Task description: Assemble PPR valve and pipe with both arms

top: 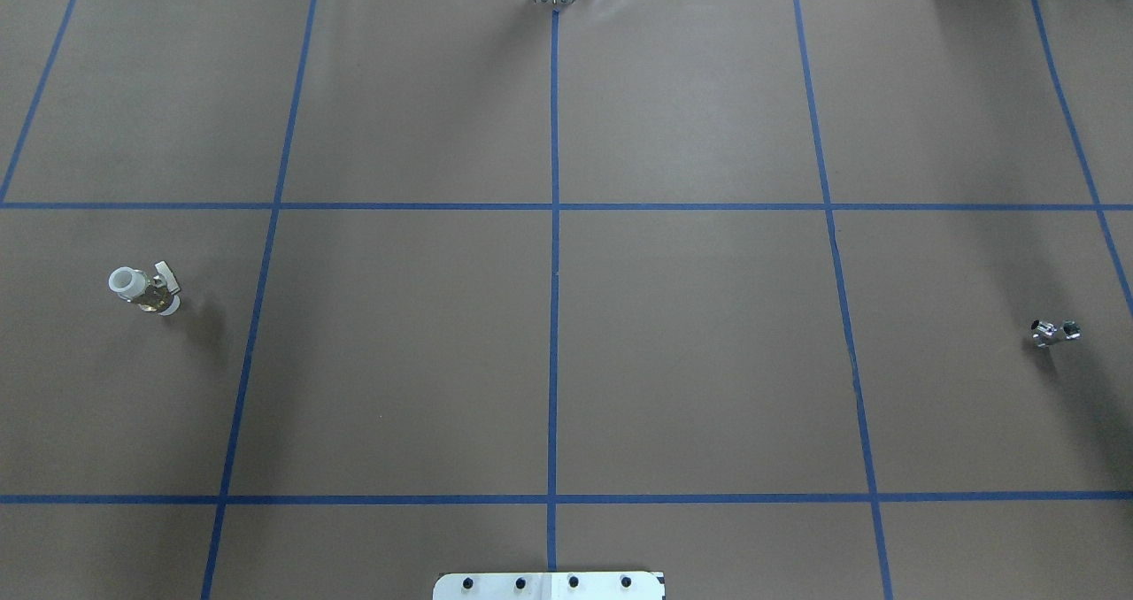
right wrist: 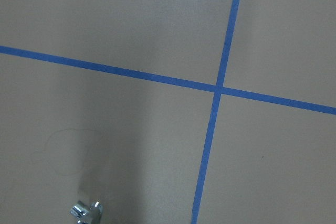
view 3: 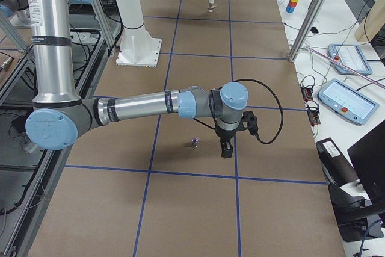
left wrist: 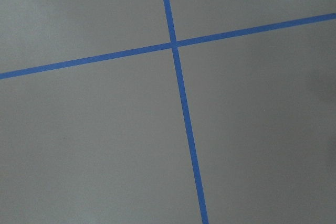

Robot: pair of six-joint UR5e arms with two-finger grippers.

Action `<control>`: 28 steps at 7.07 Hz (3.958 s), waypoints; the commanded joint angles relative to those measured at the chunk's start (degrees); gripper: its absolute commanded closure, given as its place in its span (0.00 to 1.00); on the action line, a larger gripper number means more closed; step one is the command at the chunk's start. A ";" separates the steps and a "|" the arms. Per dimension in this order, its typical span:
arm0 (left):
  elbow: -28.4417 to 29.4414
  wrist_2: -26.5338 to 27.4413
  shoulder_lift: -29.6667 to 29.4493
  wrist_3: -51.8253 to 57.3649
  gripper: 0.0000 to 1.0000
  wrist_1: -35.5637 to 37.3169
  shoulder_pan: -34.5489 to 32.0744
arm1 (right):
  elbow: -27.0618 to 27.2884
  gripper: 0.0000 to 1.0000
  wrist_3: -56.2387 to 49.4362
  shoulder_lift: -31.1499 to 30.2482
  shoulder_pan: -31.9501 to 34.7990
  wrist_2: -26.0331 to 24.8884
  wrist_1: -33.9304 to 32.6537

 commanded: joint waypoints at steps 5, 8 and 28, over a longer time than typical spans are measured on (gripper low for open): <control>-2.56 0.35 -1.89 -0.52 0.00 -3.74 0.00 | 0.38 0.00 -0.35 1.33 0.22 -0.58 1.48; 0.15 0.00 -1.89 -1.84 0.00 -6.32 0.44 | -0.67 0.00 0.26 0.62 0.13 -0.23 3.69; 9.92 6.59 -16.48 -45.43 0.19 -17.66 39.38 | -1.37 0.00 2.02 2.12 -2.33 4.34 3.78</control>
